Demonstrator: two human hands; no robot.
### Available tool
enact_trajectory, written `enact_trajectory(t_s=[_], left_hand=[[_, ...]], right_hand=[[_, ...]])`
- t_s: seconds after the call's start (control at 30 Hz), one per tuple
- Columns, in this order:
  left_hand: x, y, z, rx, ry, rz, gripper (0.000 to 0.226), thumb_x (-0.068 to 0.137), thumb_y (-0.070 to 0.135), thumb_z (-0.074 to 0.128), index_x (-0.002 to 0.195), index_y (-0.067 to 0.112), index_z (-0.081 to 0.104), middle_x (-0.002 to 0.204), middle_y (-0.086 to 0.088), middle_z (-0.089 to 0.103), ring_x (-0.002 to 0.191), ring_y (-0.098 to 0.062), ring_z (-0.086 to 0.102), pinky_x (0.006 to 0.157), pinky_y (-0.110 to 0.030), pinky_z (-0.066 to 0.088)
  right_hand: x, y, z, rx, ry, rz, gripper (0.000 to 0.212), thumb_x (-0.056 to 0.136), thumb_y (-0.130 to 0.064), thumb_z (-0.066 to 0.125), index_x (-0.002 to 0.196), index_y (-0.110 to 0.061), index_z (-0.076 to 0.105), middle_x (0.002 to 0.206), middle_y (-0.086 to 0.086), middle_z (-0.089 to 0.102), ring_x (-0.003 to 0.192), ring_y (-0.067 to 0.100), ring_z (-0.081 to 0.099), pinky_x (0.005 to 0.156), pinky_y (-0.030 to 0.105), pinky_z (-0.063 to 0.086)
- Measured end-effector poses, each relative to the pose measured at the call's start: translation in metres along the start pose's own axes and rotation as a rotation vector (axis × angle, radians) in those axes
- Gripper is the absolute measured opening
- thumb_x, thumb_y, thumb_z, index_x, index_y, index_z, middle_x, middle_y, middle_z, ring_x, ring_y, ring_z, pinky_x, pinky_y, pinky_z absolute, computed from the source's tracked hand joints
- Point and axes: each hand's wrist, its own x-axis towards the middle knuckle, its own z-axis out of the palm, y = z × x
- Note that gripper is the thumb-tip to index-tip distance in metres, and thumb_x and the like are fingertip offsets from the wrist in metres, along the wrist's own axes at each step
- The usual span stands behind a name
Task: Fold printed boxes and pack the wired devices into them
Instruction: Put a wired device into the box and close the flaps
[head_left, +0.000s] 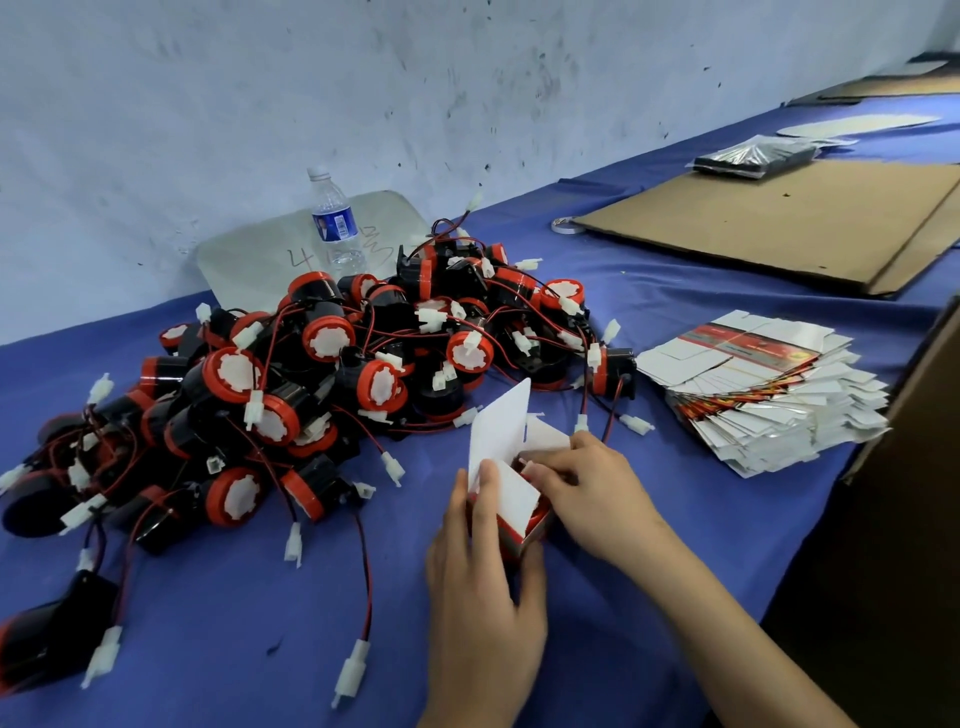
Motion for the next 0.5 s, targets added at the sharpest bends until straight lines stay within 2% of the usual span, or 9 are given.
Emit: enact_trajectory(t_s=[0.1,0.17,0.23,0.27,0.33,0.4,0.43,0.47,0.5], left_hand=[[0.001,0.001,-0.004,-0.009,-0.013,-0.046,0.054,0.094,0.045,0.047,0.143,0.04,0.025,0.156,0.002,0.029,0.142,-0.014,0.03,0.111,-0.042,0.036],[0.001,0.0,-0.005,0.009,-0.022,-0.052,0.06,0.089,0.045,0.05,0.144,0.039,0.026,0.157,0.002,0.028,0.143,-0.015,0.03,0.11,-0.037,0.037],[0.002,-0.002,-0.005,0.023,-0.024,-0.05,0.058,0.091,0.034,0.059,0.143,0.038,0.034,0.153,0.0,0.034,0.139,-0.017,0.035,0.107,-0.032,0.04],[0.003,-0.004,-0.004,0.022,-0.014,-0.043,0.057,0.09,0.026,0.064,0.141,0.036,0.04,0.148,-0.001,0.04,0.135,-0.018,0.041,0.104,-0.029,0.042],[0.004,-0.006,-0.003,0.011,0.016,-0.033,0.053,0.087,0.016,0.07,0.134,0.031,0.053,0.139,-0.002,0.049,0.127,-0.018,0.049,0.098,-0.019,0.041],[0.005,-0.006,-0.003,0.002,0.027,-0.032,0.049,0.085,0.014,0.072,0.131,0.029,0.059,0.14,-0.003,0.049,0.127,-0.017,0.049,0.098,-0.013,0.039],[0.005,-0.006,-0.003,-0.005,0.027,-0.031,0.048,0.085,0.014,0.071,0.13,0.028,0.06,0.142,-0.004,0.047,0.128,-0.018,0.048,0.099,-0.014,0.038],[0.005,-0.005,-0.003,-0.015,0.027,-0.031,0.047,0.085,0.014,0.071,0.129,0.029,0.06,0.144,-0.005,0.046,0.13,-0.018,0.047,0.1,-0.016,0.039],[0.005,-0.005,-0.003,-0.022,0.027,-0.029,0.047,0.086,0.014,0.071,0.128,0.029,0.061,0.146,-0.005,0.044,0.132,-0.018,0.046,0.101,-0.017,0.039]], right_hand=[[0.004,0.0,0.003,0.009,-0.006,0.033,0.026,0.098,-0.034,0.05,0.116,-0.041,0.067,0.081,-0.014,0.037,0.082,0.006,0.043,0.064,0.02,0.033],[0.002,0.0,0.005,0.091,0.006,0.047,0.025,0.097,-0.033,0.053,0.115,-0.042,0.067,0.083,-0.014,0.041,0.081,0.004,0.044,0.063,0.014,0.031],[-0.002,0.001,0.008,0.174,0.046,0.004,0.029,0.098,-0.028,0.053,0.118,-0.045,0.064,0.084,-0.011,0.045,0.079,0.004,0.048,0.063,0.011,0.033],[-0.004,0.001,0.009,0.2,0.08,-0.036,0.037,0.098,-0.022,0.052,0.121,-0.051,0.058,0.084,-0.009,0.045,0.078,0.006,0.048,0.064,0.011,0.035],[-0.008,-0.002,0.011,0.227,0.144,-0.116,0.067,0.096,-0.012,0.052,0.126,-0.068,0.032,0.087,-0.006,0.05,0.077,0.012,0.049,0.068,0.016,0.04],[-0.008,-0.005,0.013,0.263,0.201,-0.13,0.095,0.092,-0.009,0.056,0.125,-0.08,0.002,0.093,-0.013,0.057,0.073,0.009,0.052,0.068,0.021,0.045],[-0.007,-0.005,0.015,0.311,0.223,-0.108,0.101,0.09,-0.007,0.058,0.122,-0.082,-0.003,0.094,-0.017,0.059,0.07,0.008,0.054,0.065,0.02,0.046],[-0.005,-0.004,0.016,0.371,0.24,-0.084,0.1,0.088,-0.005,0.06,0.122,-0.082,0.004,0.093,-0.018,0.061,0.067,0.007,0.055,0.062,0.019,0.047],[-0.004,-0.003,0.017,0.429,0.254,-0.068,0.092,0.086,-0.003,0.06,0.121,-0.077,0.019,0.092,-0.016,0.062,0.066,0.007,0.056,0.061,0.019,0.048]])
